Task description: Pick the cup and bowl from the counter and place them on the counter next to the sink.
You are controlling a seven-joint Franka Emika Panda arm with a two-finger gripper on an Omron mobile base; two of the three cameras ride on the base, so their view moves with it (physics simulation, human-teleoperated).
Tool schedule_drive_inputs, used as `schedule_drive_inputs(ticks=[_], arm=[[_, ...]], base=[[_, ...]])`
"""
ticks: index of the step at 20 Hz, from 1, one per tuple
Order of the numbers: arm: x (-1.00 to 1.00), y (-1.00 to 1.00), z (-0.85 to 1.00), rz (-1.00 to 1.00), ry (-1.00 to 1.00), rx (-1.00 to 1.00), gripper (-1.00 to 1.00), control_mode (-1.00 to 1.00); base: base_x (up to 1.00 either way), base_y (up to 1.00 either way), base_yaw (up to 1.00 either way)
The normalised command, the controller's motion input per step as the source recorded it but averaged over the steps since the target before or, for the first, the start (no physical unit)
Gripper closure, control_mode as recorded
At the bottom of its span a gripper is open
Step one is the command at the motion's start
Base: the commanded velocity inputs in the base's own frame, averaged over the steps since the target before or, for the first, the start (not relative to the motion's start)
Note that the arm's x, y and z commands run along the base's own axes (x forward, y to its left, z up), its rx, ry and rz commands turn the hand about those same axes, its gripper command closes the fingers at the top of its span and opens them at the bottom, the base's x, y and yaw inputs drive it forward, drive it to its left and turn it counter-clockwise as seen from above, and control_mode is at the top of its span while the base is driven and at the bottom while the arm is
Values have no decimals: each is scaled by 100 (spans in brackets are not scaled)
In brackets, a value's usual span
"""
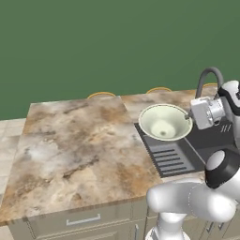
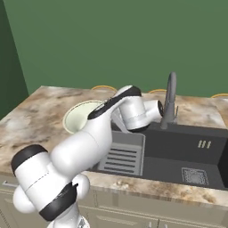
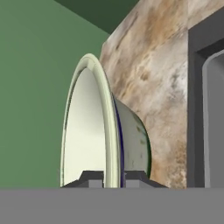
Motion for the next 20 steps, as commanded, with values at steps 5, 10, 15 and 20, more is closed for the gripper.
schedule_drive_inputs(ticks=[5,10,15,20], arm=[[39,65,-12,-6,4,0,100,-100],[11,18,-9,-1,9,0,100,-100],[4,10,-10,0,15,0,100,-100],[21,27,-18,0,14,0,100,-100]], base=[[0,0,0],[0,0,0],[0,0,0],[0,0,0]])
